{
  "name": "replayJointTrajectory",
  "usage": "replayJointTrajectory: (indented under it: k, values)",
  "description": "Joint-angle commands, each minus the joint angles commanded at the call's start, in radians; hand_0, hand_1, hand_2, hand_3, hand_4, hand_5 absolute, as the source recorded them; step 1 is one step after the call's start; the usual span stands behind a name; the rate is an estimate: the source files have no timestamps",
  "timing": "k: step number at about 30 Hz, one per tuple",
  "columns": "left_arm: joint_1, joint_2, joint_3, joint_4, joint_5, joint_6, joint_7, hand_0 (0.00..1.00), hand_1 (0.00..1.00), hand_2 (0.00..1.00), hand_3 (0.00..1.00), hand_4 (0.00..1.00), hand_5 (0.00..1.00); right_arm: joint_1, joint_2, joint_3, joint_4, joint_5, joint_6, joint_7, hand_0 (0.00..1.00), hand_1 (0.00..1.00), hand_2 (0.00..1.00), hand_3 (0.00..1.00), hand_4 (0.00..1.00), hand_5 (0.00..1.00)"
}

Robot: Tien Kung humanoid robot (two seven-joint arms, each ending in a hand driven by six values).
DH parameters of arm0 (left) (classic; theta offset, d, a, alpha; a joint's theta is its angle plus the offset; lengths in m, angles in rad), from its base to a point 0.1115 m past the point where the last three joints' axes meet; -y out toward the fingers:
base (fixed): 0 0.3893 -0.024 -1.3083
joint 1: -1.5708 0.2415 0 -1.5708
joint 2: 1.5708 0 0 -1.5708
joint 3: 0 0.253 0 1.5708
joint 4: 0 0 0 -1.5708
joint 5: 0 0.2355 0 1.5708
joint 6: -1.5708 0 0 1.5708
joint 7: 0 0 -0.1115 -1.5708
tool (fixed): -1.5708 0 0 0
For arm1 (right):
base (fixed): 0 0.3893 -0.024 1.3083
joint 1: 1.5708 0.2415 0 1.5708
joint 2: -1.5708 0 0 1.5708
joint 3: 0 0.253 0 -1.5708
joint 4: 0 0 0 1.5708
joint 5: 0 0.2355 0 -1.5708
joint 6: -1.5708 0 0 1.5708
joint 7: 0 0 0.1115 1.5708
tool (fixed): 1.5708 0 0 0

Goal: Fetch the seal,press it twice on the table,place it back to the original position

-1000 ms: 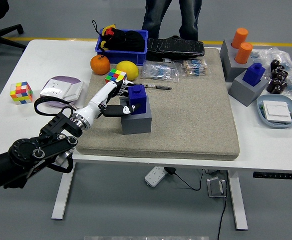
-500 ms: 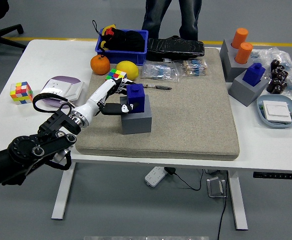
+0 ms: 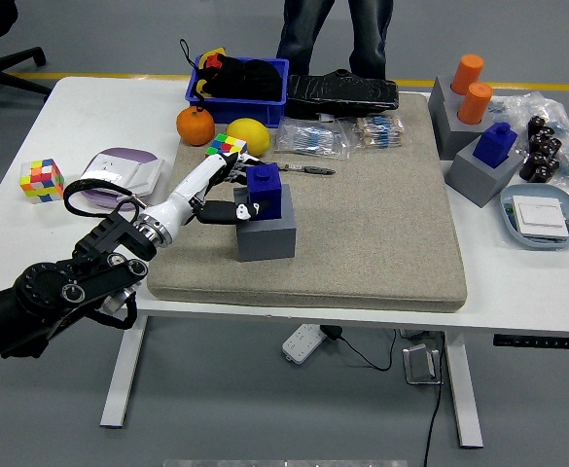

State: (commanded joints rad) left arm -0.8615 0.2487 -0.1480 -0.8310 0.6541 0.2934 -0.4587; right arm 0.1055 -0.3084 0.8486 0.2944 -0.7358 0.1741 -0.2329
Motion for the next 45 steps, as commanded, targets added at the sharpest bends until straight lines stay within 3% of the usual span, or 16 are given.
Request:
replayJointTrajectory:
  k: [17,26,27,32,33,38,39,44,45]
  values:
    - [-0.004,0.003,0.004,-0.003,0.003,-0.004,0.008,0.690,0.509,0.458,0.635,0.657,0.002,-0.001,-0.001,0.003,-0.001,0.001,0.000,0.000,0.867,0.782,0.740,0.743,0.802,0.565]
    - [-0.006,-0.010,0.015,0.019,-0.001,0.001,0.012,0.690,0.509,0.458,0.635,0.658,0.002,-0.001,0.000,0.001,0.000,0.003,0.000,0.000,0.867,0.782,0.740,0.744,0.802,0.565]
    - [-0.006,-0.011,0.016,0.020,0.000,0.000,0.013,0.707,0.572,0.492,0.649,0.669,0.002,-0.001,0.000,0.001,0.000,0.003,0.000,0.000,0.867,0.782,0.740,0.744,0.802,0.565]
    - [-0.007,-0.013,0.013,0.020,0.004,-0.001,0.019,0.707,0.572,0.492,0.649,0.669,0.002,-0.002,-0.001,0.000,-0.001,0.003,0.000,0.000,0.867,0.782,0.740,0.744,0.802,0.565]
    - [-0.008,-0.013,0.013,0.020,0.006,-0.001,0.020,0.749,0.687,0.568,0.721,0.737,0.002,-0.002,0.000,0.001,-0.002,0.002,0.001,-0.001,0.867,0.782,0.740,0.744,0.802,0.565]
    - [-0.006,-0.012,0.012,0.017,0.008,-0.001,0.022,0.749,0.687,0.568,0.721,0.737,0.002,-0.002,0.000,0.003,-0.001,0.002,0.001,-0.001,0.867,0.782,0.740,0.744,0.802,0.565]
    - [-0.006,-0.012,0.011,0.016,0.009,-0.002,0.022,0.780,0.732,0.644,0.767,0.833,0.002,-0.002,0.000,0.004,-0.001,0.002,0.001,0.000,0.868,0.782,0.740,0.744,0.803,0.565]
    - [-0.006,-0.012,0.010,0.014,0.009,-0.005,0.023,0.780,0.732,0.644,0.767,0.833,0.002,-0.002,0.000,0.003,-0.001,0.002,0.001,0.000,0.868,0.782,0.740,0.744,0.803,0.565]
    - [-0.006,-0.012,0.010,0.014,0.008,-0.006,0.022,0.798,0.771,0.722,0.785,0.922,0.002,-0.002,0.000,0.003,-0.001,0.002,0.001,0.000,0.867,0.782,0.739,0.744,0.803,0.565]
